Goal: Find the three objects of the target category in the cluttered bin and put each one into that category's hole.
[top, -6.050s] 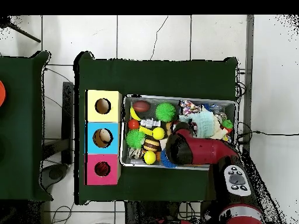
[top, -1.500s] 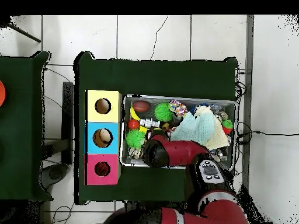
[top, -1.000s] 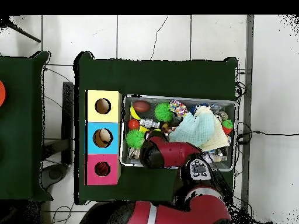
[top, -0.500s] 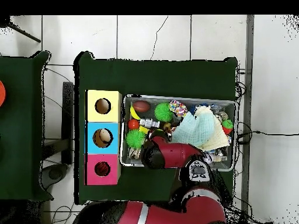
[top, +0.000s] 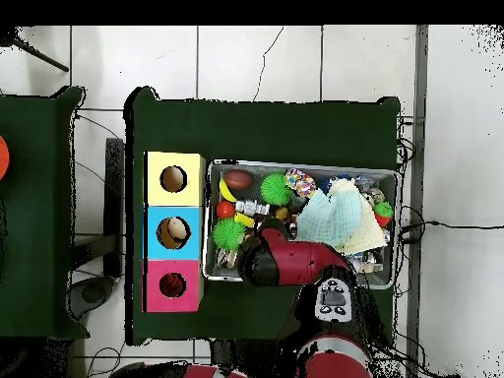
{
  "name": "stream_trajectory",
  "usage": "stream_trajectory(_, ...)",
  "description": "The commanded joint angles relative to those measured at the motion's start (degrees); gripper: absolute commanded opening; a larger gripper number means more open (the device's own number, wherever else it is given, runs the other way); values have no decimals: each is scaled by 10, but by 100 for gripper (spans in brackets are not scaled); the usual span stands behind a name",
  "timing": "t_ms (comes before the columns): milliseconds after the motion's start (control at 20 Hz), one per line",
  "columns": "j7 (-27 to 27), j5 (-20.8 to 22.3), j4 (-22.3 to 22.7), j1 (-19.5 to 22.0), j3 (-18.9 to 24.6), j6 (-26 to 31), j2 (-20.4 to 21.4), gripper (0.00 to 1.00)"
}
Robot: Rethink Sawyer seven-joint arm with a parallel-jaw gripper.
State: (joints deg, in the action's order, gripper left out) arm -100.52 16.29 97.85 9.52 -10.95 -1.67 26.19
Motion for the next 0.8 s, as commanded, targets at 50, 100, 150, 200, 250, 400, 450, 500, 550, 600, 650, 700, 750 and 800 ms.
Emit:
stream_trajectory(50,-87,-26,8,0,-1,52,-10,100)
stream_trajectory(100,-88,-27,5,-1,-5,49,-15,100)
stream_trajectory(150,-89,-28,-1,-1,-7,42,-25,100)
stream_trajectory(200,-88,-29,-7,4,-4,35,-35,100)
stream_trajectory(250,-87,-28,-13,9,-1,25,-48,100)
stream_trajectory(400,-88,-26,-21,26,16,-1,-76,100)
stream_trajectory(450,-89,-26,-21,29,20,-5,-82,100)
stream_trajectory(500,-90,-26,-21,30,21,-10,-85,100)
stream_trajectory(550,-91,-25,-18,33,25,-11,-87,100)
stream_trajectory(600,-90,-25,-16,38,31,-10,-93,100)
stream_trajectory(650,-93,-26,-12,39,32,-15,-96,100)
stream_trajectory(700,-94,-28,-9,41,35,-18,-99,100)
stream_trajectory(750,-95,-29,-5,43,39,-19,-100,100)
stream_trajectory(800,-95,-30,-2,42,39,-22,-100,100)
